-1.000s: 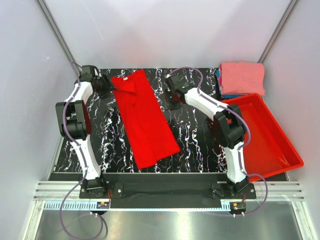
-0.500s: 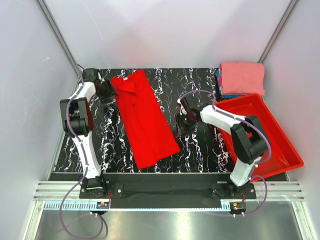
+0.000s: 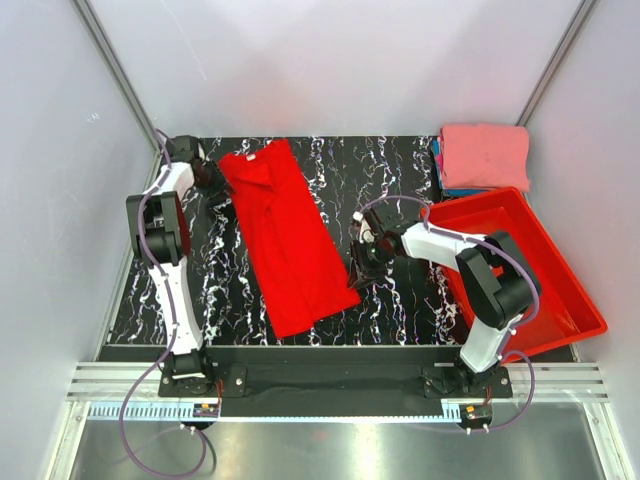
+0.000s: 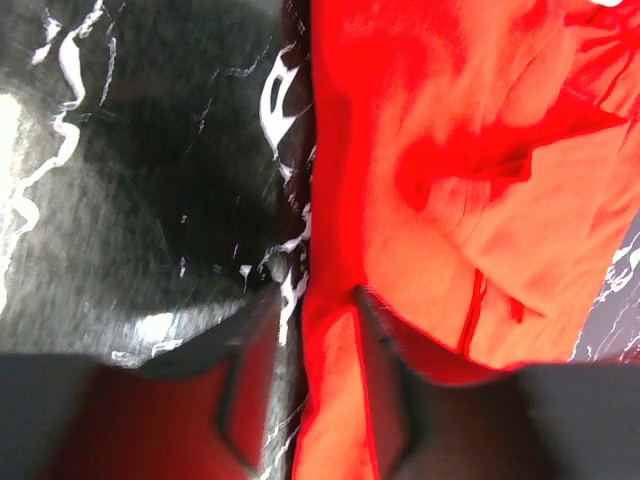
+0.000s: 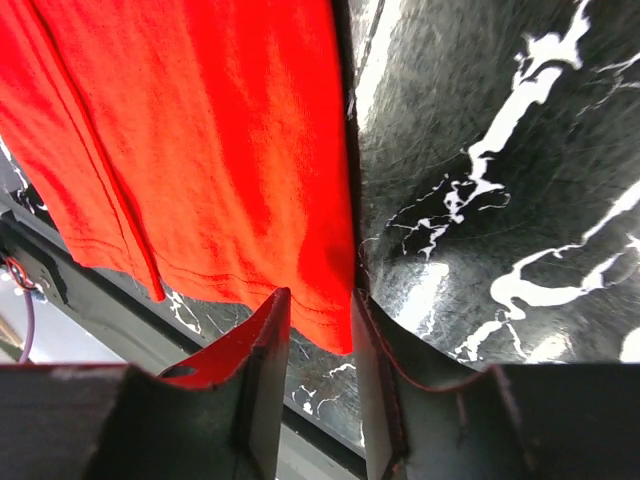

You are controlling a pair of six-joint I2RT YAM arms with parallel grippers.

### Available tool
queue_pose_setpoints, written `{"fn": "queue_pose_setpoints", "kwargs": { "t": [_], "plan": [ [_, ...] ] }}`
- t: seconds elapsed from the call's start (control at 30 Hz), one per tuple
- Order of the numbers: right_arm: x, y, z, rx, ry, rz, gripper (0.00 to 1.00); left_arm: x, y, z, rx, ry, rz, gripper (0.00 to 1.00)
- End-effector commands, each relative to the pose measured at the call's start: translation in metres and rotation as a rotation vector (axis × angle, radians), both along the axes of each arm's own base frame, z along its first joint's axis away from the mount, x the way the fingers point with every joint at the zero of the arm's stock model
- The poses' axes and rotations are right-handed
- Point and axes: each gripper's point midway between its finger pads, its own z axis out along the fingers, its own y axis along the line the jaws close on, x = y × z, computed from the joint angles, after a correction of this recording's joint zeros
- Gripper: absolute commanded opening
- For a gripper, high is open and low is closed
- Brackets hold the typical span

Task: Fold and stack the t-shirts
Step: Fold the tshirt

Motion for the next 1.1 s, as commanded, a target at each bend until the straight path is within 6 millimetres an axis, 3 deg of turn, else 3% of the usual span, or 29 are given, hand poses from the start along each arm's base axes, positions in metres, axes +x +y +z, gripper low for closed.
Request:
{"fn": "queue_pose_setpoints", "kwargs": {
  "t": [0.0, 0.03, 0.1, 0.13, 0.2, 0.23, 0.27, 0.33, 0.37, 0.47, 0.53, 0.57, 0.6, 0.67, 0.7, 0.73, 0.77, 0.8, 0.83, 0.9, 0.97, 1.0, 1.03, 1.07],
  "plan": [
    [-0.003, 0.01, 0.002, 0.068, 0.01, 0.004, 0.36, 0.02, 0.003, -0.005, 0.004, -0.041, 0.01, 0.36],
    [-0.01, 0.007, -0.003, 0.065, 0.028, -0.002, 0.36, 0.023, 0.002, -0.011, -0.009, -0.038, 0.008, 0.32],
    [-0.016, 0.006, -0.002, 0.085, 0.03, -0.023, 0.36, 0.035, -0.003, -0.005, -0.05, -0.071, 0.001, 0.27],
    [-0.015, 0.005, 0.001, 0.088, 0.017, -0.031, 0.36, 0.038, -0.006, -0.013, -0.067, -0.061, 0.0, 0.22],
    [-0.018, 0.001, -0.002, 0.071, 0.024, -0.05, 0.37, 0.05, -0.009, -0.007, -0.101, -0.086, 0.012, 0.12],
    [-0.018, 0.0, -0.002, 0.067, 0.022, -0.055, 0.37, 0.052, -0.01, -0.016, -0.113, -0.072, 0.02, 0.08],
    [-0.018, 0.0, -0.002, 0.065, 0.024, -0.058, 0.38, 0.061, -0.012, -0.009, -0.129, -0.098, 0.019, 0.01],
    [-0.018, 0.0, -0.002, 0.066, 0.028, -0.075, 0.38, 0.069, -0.014, -0.015, -0.154, -0.098, 0.031, 0.0],
    [-0.016, 0.003, -0.001, 0.077, 0.025, -0.083, 0.39, 0.079, -0.015, -0.003, -0.174, -0.137, 0.023, 0.0],
    [-0.01, 0.014, -0.001, 0.131, 0.036, -0.105, 0.38, 0.093, -0.027, 0.002, -0.252, -0.186, 0.003, 0.04],
    [-0.01, 0.021, -0.002, 0.171, 0.061, -0.115, 0.38, 0.094, -0.033, 0.005, -0.304, -0.198, -0.014, 0.15],
    [-0.006, 0.026, 0.001, 0.196, 0.057, -0.131, 0.38, 0.093, -0.035, 0.006, -0.313, -0.205, -0.031, 0.22],
    [-0.006, 0.028, 0.001, 0.206, 0.059, -0.137, 0.39, 0.092, -0.033, 0.018, -0.314, -0.224, -0.044, 0.39],
    [-0.002, 0.033, 0.004, 0.22, 0.05, -0.147, 0.41, 0.079, -0.025, 0.017, -0.31, -0.218, -0.048, 0.5],
    [0.001, 0.034, 0.004, 0.218, 0.044, -0.152, 0.42, 0.076, -0.018, 0.047, -0.288, -0.267, -0.044, 0.6],
    [0.001, 0.036, 0.003, 0.216, 0.046, -0.153, 0.42, 0.064, -0.009, 0.035, -0.271, -0.243, -0.015, 0.63],
    [0.003, 0.038, 0.005, 0.216, 0.042, -0.151, 0.42, 0.058, 0.006, 0.042, -0.25, -0.252, 0.008, 0.64],
    [0.004, 0.039, 0.004, 0.213, 0.04, -0.151, 0.42, 0.052, 0.016, 0.065, -0.219, -0.285, 0.02, 0.66],
    [0.004, 0.04, 0.003, 0.213, 0.043, -0.155, 0.42, 0.037, 0.026, 0.054, -0.184, -0.226, 0.061, 0.67],
    [0.007, 0.042, 0.004, 0.212, 0.032, -0.161, 0.43, 0.02, 0.044, 0.072, -0.129, -0.226, 0.086, 0.67],
    [0.007, 0.042, 0.001, 0.197, 0.035, -0.173, 0.42, -0.01, 0.05, 0.06, -0.069, -0.132, 0.106, 0.67],
    [0.006, 0.041, -0.002, 0.185, 0.029, -0.175, 0.41, -0.021, 0.048, 0.078, -0.053, -0.14, 0.111, 0.67],
    [0.007, 0.041, -0.004, 0.184, 0.029, -0.177, 0.41, -0.048, 0.038, 0.056, -0.062, -0.073, 0.114, 0.66],
    [0.006, 0.041, -0.005, 0.185, 0.033, -0.179, 0.38, -0.062, 0.023, 0.055, -0.057, -0.063, 0.097, 0.66]
  ]
}}
